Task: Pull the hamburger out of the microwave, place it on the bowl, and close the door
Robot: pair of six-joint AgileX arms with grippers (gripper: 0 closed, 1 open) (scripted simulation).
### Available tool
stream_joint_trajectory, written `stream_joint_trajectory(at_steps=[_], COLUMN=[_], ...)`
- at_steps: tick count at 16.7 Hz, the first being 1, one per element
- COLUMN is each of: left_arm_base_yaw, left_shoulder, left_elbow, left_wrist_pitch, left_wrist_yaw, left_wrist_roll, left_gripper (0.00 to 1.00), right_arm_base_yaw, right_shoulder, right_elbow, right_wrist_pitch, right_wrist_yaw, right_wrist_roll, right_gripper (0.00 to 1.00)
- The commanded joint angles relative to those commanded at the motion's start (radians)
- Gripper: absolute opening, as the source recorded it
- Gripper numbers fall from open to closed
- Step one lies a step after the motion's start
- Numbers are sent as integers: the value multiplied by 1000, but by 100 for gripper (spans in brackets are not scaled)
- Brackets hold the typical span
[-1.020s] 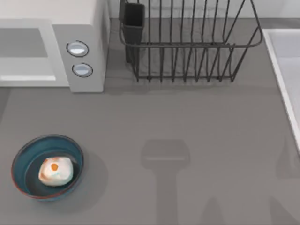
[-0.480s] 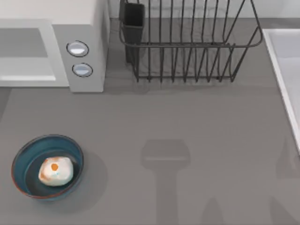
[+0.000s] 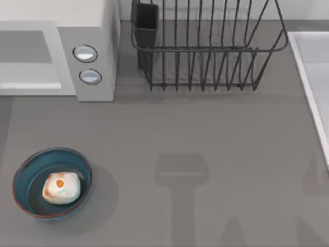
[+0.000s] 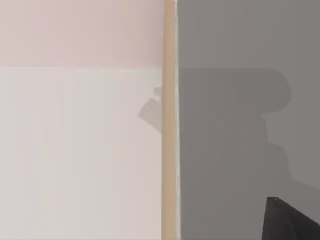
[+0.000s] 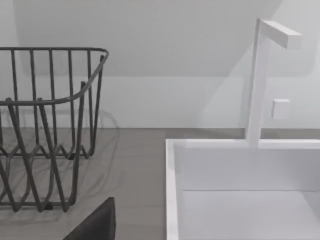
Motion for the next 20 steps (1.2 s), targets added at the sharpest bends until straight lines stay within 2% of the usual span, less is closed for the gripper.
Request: stream_joint_trajectory(at_steps=[6,13,20], left_arm_base_yaw=[-108,-127,-386], left_shoulder=[-196,-224,-493], left_elbow=[-255,-287,-522], left_wrist_pitch=[120,133,221], left_wrist_yaw=[-53,-64,-211], left_wrist_roll=[-120,-145,-388], left_gripper=[0,0,0], right_arm_base_yaw=[0,0,0], right_shoulder=[0,0,0], right_elbow=[0,0,0], right_wrist_pitch=[0,0,0], right_wrist_yaw=[0,0,0], right_wrist_roll=[0,0,0], right_gripper=[100,100,100])
